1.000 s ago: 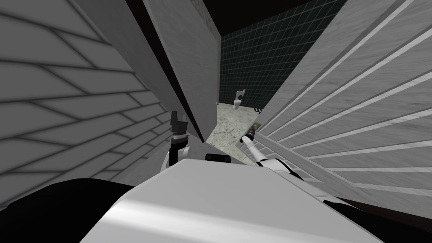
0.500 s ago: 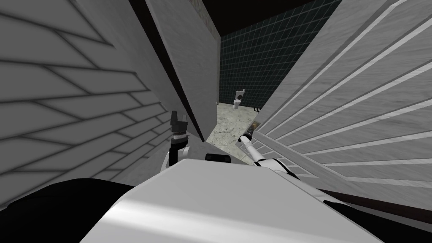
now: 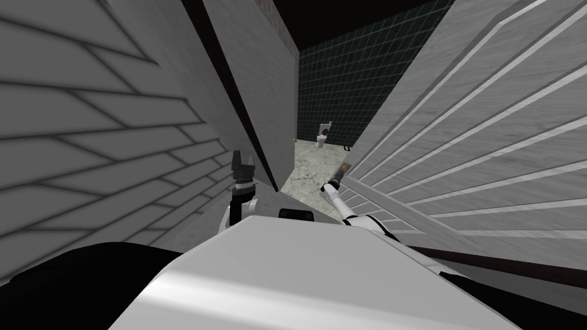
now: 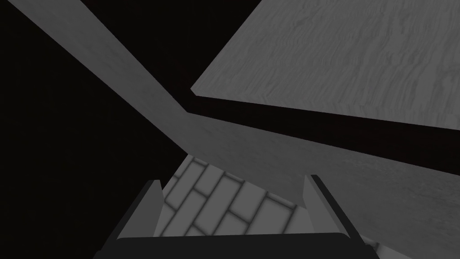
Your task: Push the door open
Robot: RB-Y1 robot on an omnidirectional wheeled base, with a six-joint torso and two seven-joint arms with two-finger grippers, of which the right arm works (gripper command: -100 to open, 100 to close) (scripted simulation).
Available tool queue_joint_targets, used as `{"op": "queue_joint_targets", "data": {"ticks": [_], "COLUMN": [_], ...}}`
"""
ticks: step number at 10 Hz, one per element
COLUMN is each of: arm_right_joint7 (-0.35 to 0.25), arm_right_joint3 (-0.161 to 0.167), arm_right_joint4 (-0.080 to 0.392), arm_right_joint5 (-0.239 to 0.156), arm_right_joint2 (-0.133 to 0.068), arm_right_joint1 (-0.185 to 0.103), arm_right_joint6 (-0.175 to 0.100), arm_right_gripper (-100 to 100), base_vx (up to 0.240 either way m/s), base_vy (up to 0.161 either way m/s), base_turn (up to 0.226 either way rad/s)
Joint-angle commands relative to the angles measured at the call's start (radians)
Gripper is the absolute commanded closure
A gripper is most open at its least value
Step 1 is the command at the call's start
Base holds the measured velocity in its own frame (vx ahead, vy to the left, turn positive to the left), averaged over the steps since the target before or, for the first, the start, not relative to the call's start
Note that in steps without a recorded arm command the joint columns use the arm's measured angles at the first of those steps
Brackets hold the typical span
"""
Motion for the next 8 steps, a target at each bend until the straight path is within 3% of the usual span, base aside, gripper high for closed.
{"op": "queue_joint_targets", "data": {"ticks": [1,3,8], "arm_right_joint7": [-0.026,-0.022,-0.035], "arm_right_joint3": [-0.009,-0.008,-0.015], "arm_right_joint4": [-0.03,-0.019,-0.013], "arm_right_joint5": [-0.003,-0.003,-0.005], "arm_right_joint2": [0.016,0.006,-0.012], "arm_right_joint1": [0.009,0.007,0.008], "arm_right_joint6": [0.007,0.002,-0.008], "arm_right_gripper": [-100,-100,-100], "base_vx": [-0.052,0.037,0.189], "base_vy": [0.016,-0.045,-0.165], "base_turn": [-0.018,0.0,0.015]}}
